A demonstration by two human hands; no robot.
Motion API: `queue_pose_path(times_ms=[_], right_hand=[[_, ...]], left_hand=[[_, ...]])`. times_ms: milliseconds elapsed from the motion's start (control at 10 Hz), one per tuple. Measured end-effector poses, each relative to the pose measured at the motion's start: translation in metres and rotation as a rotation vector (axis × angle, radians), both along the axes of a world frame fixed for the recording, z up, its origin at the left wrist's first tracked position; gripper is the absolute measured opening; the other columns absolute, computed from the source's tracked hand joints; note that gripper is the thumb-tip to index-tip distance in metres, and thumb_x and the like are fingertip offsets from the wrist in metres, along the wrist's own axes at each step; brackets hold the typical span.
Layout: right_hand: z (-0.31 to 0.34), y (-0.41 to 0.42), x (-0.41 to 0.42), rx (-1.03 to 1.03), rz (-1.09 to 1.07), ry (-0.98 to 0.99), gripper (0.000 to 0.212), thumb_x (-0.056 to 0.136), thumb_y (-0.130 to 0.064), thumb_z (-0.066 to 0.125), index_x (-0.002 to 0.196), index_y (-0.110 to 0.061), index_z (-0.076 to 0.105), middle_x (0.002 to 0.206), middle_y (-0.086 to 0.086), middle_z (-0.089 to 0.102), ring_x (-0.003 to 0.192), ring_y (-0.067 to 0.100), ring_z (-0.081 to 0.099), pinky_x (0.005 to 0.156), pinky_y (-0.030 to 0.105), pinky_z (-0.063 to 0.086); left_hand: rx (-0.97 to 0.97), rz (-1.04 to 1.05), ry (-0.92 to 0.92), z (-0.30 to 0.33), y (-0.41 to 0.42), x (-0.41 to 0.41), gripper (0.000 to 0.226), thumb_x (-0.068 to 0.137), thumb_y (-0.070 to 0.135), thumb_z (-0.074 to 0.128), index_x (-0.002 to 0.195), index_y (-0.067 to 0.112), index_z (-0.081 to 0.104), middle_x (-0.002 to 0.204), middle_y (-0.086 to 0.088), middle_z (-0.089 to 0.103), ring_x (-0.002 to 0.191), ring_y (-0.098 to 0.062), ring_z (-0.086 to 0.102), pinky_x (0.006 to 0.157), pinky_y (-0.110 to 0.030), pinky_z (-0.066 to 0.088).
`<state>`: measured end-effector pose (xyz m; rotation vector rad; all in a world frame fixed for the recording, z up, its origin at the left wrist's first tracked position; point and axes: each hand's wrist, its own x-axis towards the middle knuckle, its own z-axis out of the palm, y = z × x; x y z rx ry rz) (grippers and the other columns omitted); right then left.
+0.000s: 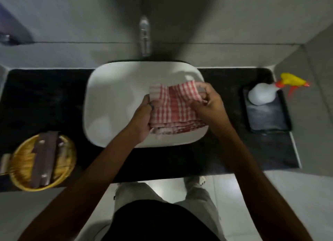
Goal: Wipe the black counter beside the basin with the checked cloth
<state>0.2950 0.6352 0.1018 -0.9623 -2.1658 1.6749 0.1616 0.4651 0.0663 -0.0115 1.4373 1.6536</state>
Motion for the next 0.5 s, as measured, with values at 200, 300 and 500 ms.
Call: queue_pose_path(times_ms=[200, 300, 500], right_hand=[[-0.042, 0.170, 0.146, 0.119, -0.194, -0.168, 0.044, 0.094, 0.005, 0.061, 0.137, -0.003, 0.059, 0.129, 0.016, 0.069, 0.123, 0.032, 0.065, 0.102, 0.031, 0.054], [-0.069, 0.239, 0.208, 0.098, -0.292, -0.291, 0.043, 0.097, -0.002, 0.061, 0.139, -0.003, 0.059, 0.137, 0.019, 0.064, 0.130, 0.035, 0.061, 0.111, 0.045, 0.049], [-0.096, 0.301, 0.241, 0.095, -0.305, -0.480, 0.044, 0.098, -0.006, 0.057, 0.141, -0.006, 0.055, 0.139, 0.020, 0.062, 0.118, 0.032, 0.063, 0.095, 0.041, 0.053]], left_hand=[[-0.196, -0.237, -0.025, -0.020, 0.194, 0.137, 0.034, 0.109, 0.013, 0.038, 0.138, 0.024, 0.052, 0.129, -0.008, 0.069, 0.107, -0.026, 0.070, 0.087, -0.044, 0.061], [-0.290, -0.383, -0.067, -0.034, 0.273, 0.198, 0.028, 0.111, 0.023, 0.038, 0.131, 0.023, 0.059, 0.130, -0.010, 0.069, 0.111, -0.031, 0.070, 0.097, -0.055, 0.060], [-0.359, -0.463, 0.116, -0.053, 0.336, 0.238, 0.030, 0.108, 0.013, 0.045, 0.130, 0.006, 0.064, 0.130, -0.018, 0.068, 0.120, -0.036, 0.066, 0.089, -0.043, 0.058]])
